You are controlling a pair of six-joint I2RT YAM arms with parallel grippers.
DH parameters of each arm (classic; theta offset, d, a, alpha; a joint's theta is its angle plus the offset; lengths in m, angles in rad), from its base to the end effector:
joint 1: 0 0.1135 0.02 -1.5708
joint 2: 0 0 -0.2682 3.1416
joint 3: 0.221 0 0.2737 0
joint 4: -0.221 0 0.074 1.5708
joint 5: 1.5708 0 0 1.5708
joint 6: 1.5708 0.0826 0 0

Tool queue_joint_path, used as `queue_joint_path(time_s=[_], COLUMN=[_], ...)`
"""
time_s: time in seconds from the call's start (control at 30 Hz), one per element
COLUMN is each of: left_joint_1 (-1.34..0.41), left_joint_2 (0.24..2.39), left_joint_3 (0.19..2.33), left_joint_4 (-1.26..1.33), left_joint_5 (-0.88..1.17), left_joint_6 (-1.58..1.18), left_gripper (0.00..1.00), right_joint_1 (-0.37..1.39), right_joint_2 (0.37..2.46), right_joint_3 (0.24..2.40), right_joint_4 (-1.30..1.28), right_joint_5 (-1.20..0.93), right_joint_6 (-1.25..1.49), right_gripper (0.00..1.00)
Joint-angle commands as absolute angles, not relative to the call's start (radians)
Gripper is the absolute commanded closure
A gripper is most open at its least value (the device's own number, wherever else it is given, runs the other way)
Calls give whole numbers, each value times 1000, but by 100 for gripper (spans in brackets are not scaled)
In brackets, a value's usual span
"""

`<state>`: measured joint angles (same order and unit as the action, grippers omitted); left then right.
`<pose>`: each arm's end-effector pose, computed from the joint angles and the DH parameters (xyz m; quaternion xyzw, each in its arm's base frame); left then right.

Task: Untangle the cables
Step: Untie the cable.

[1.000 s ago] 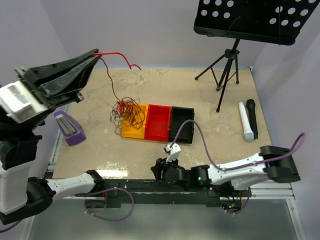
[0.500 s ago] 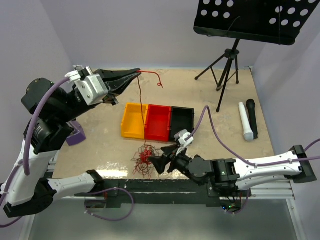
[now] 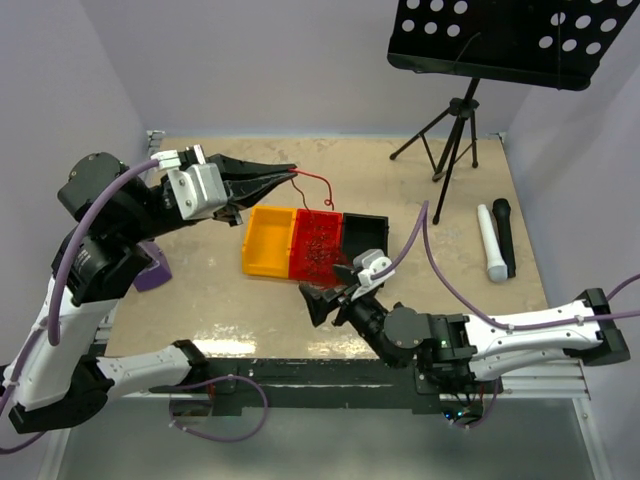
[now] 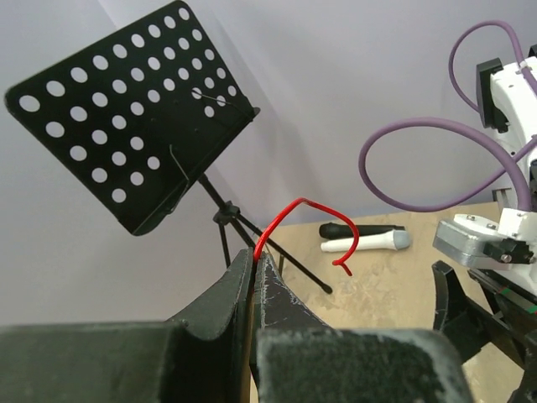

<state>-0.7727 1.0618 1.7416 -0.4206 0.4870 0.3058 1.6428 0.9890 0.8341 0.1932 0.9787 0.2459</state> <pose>0.1172 -0.1682 0.5999 0.4679 0.4097 -0.3210 0.7143 0.0492 0.2700 0.3603 -0.1342 0.6865 0.3241 0.6369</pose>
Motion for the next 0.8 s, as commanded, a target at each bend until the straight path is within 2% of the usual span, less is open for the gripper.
queue_joint_path(time_s=[0.0,0.23,0.5,0.77], left_joint_1=[-769,-769,-769,-769], left_joint_2=[1069,1081,1078,1069], left_joint_3=[1769,1796,1798,1790], left_joint_4=[-405,-400,-396,-387], left_joint_5=[535,548,548,551], left_joint_6=[275,255,249,250], left_gripper=[100,100,100,100], right_joint_1=[1592,1482,1471,1471], right_joint_2=[1040,1081,1150,1060], right_joint_3=[903,928,1000,948], right_joint_4=[261,334,376,293], right_joint_5=[1052,924,759,744], right_joint_6=[158,126,81,161], right_gripper=[22,22,27,30])
